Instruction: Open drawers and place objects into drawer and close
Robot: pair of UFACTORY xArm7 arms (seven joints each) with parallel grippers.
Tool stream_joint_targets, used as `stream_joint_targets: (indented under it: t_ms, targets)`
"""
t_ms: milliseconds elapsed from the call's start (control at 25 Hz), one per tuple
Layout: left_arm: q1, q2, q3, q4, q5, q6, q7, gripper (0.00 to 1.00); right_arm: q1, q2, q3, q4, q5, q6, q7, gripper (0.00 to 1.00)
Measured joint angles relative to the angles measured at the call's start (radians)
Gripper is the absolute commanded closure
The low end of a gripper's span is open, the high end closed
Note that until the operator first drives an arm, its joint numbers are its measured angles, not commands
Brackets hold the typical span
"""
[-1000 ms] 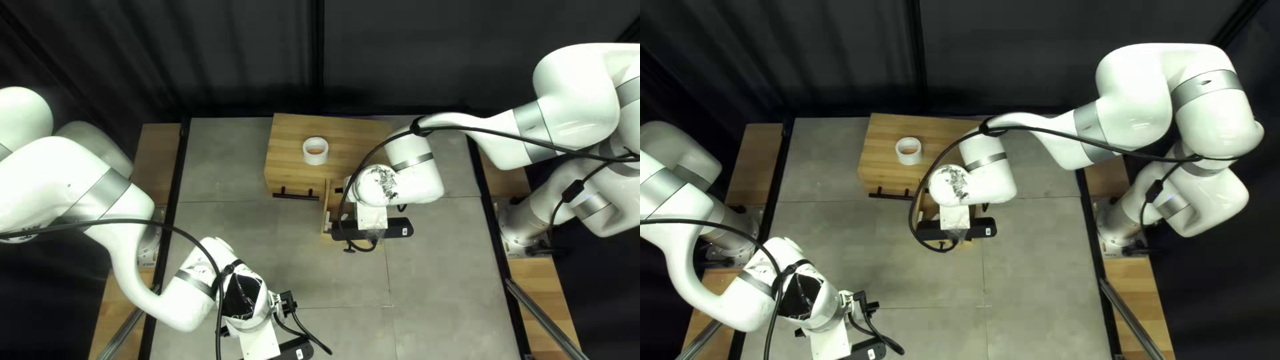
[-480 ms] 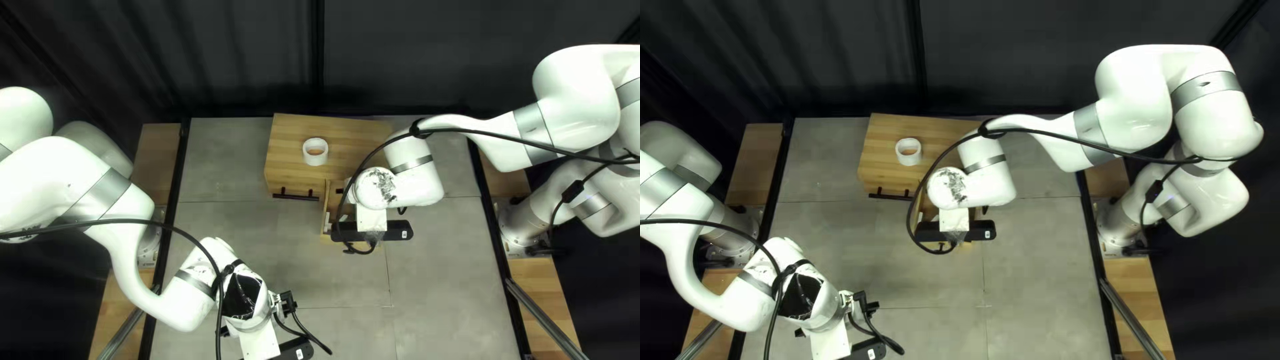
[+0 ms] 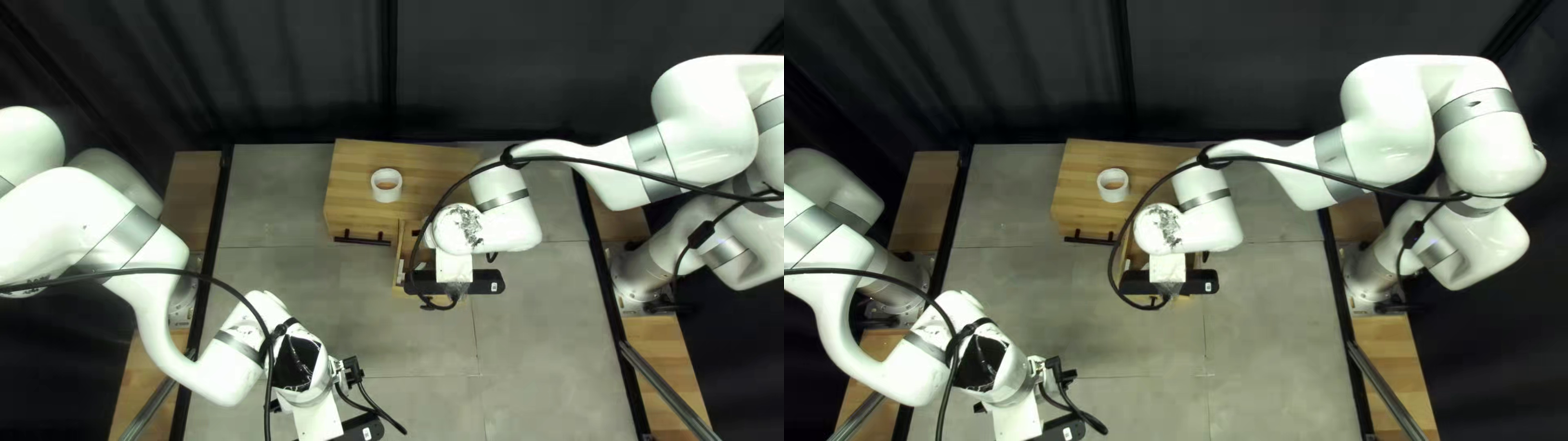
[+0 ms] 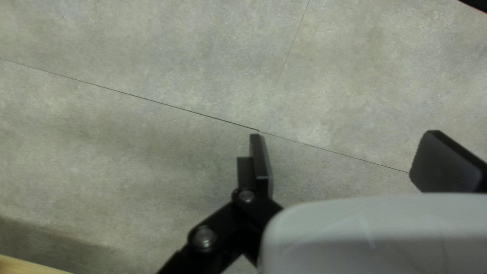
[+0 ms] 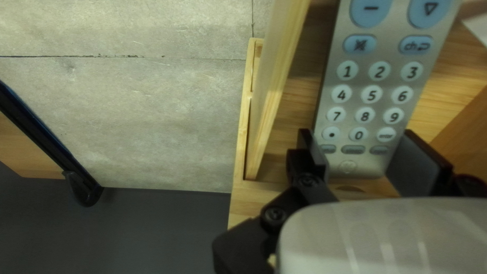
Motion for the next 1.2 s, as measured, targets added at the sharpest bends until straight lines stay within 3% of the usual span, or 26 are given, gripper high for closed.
stream_joint_targets:
  t_ms: [160, 200, 280, 680, 760, 1200]
  targets:
    - [0.0, 0.0, 0.0, 0.0, 0.0, 0.0, 0.0, 0.0, 0.001, -0.008, 0.0, -0.009, -0.004, 0.001, 0.004, 0.86]
    - [0.0, 0.0, 0.0, 0.0, 0.0, 0.0, 0.0, 0.0, 0.002, -0.01, 0.0, -0.011, -0.005, 0.001, 0.005, 0.45]
    - [0.0, 0.0, 0.0, 0.0, 0.0, 0.0, 0.0, 0.0, 0.002, -0.015, 0.0, -0.016, -0.007, 0.002, 0.008, 0.0]
    - [0.0, 0.0, 0.0, 0.0, 0.0, 0.0, 0.0, 0.0, 0.005, -0.032, 0.0, -0.026, -0.013, 0.01, 0.016, 0.0]
    - [0.0, 0.0, 0.0, 0.0, 0.0, 0.0, 0.0, 0.0, 0.006, -0.033, 0.0, -0.026, -0.014, 0.011, 0.019, 0.99]
    - [0.0, 0.0, 0.0, 0.0, 0.0, 0.0, 0.0, 0.0, 0.005, -0.026, -0.001, 0.011, -0.022, 0.018, 0.013, 1.0]
